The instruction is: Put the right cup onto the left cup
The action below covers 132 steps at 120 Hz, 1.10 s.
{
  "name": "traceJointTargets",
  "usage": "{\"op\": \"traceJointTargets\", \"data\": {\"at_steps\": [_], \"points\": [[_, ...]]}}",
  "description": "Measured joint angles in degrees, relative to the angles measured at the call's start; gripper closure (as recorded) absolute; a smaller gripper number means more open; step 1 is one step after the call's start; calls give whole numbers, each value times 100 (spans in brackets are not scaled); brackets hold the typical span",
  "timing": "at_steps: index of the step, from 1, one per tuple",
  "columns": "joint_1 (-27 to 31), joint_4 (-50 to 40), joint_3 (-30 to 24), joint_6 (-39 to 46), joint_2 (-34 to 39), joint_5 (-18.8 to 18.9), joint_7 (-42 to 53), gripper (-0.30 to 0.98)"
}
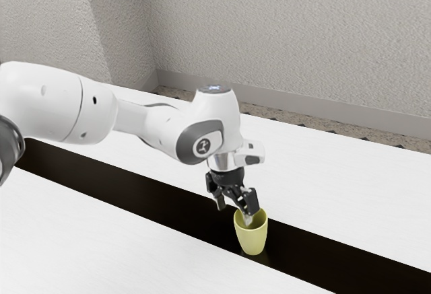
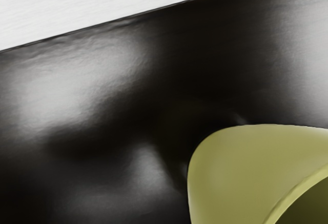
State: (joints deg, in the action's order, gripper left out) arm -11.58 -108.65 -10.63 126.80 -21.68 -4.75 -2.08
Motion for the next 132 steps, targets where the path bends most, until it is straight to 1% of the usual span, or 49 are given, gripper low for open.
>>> {"op": "traceJointTargets", "data": {"at_steps": [16,36,46,53,69,84,104,118,132], "points": [[-1,0,0,98,-100,6,-44,1],[-75,-2,0,155,-44,34,-86,24],[-105,-1,-27,169,-41,42,-102,42],[-123,-5,-38,175,-43,45,-115,53],[-164,-8,-83,183,-50,54,-142,67],[-176,-1,-107,188,-43,196,-161,73],[-183,-8,-120,185,51,282,-183,76],[-181,-61,-122,148,316,308,-205,77],[-143,-148,-82,11,796,325,-218,78]]}}
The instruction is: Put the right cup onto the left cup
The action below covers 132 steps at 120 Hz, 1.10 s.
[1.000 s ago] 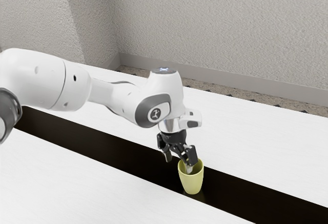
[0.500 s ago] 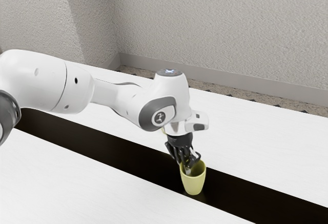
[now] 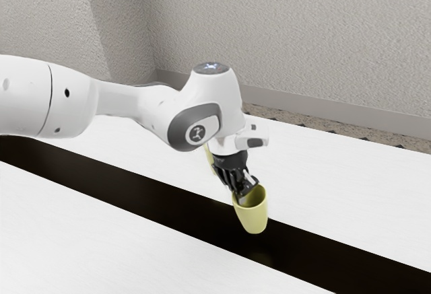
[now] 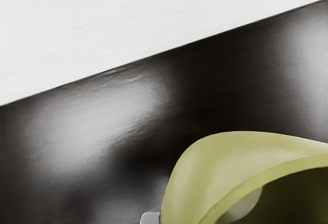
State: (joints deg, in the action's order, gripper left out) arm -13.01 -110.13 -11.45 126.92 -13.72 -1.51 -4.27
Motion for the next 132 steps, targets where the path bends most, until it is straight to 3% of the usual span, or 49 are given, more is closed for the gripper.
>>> {"op": "traceJointTargets", "data": {"at_steps": [30,54,132], "points": [[140,172,686,-574,708,13,67,78],[664,982,921,-1238,698,-14,204,78],[1139,4282,1067,-1926,-2056,-152,559,79]]}}
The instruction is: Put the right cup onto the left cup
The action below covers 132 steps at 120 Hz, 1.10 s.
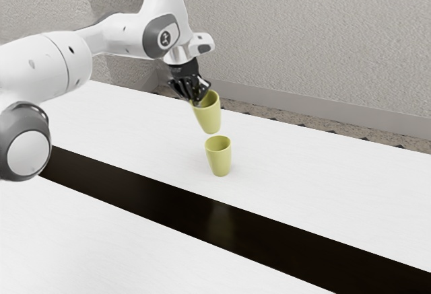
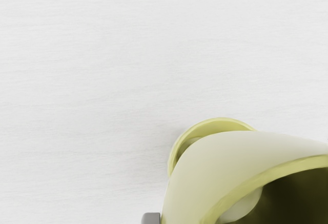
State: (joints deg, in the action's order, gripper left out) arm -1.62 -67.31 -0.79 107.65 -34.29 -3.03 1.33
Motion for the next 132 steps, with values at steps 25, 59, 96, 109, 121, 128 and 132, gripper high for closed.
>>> {"op": "traceJointTargets", "data": {"at_steps": [25,59,96,109,121,128,132], "points": [[4,384,14,98,-519,-95,54,79],[110,284,-3,185,-383,-203,100,79],[118,-129,-52,156,-227,-333,146,79],[118,-157,-48,158,-261,-366,161,79],[118,-158,-28,165,-302,-381,175,79],[118,-156,-20,173,-335,-386,182,78],[118,-155,-17,180,-354,-389,185,78]]}}
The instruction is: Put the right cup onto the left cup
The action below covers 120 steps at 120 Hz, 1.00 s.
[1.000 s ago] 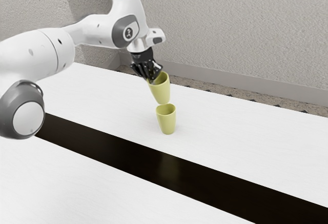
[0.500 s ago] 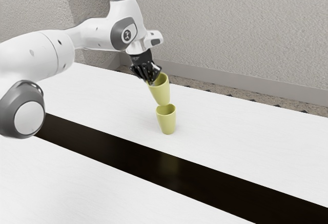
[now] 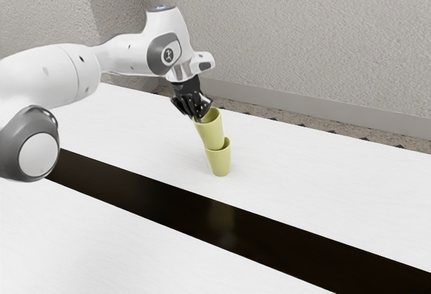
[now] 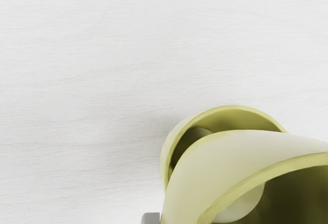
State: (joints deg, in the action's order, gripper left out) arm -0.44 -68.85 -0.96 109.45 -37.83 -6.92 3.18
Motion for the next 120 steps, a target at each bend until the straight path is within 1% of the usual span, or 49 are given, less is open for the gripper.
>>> {"op": "traceJointTargets", "data": {"at_steps": [10,16,38,47,58,72,83,108,120], "points": [[0,1,6,19,-63,-5,8,78],[0,1,7,28,-93,-13,14,75],[0,1,8,51,-126,-87,40,36],[0,1,8,56,-87,-95,48,25],[0,-10,7,42,68,-92,59,16],[0,-389,0,11,553,-78,70,10],[-6,-958,-1,-6,1091,-59,77,6],[-10,-2307,-1,-30,2234,58,101,2],[-20,-2754,-1,-62,2694,129,118,1]]}}
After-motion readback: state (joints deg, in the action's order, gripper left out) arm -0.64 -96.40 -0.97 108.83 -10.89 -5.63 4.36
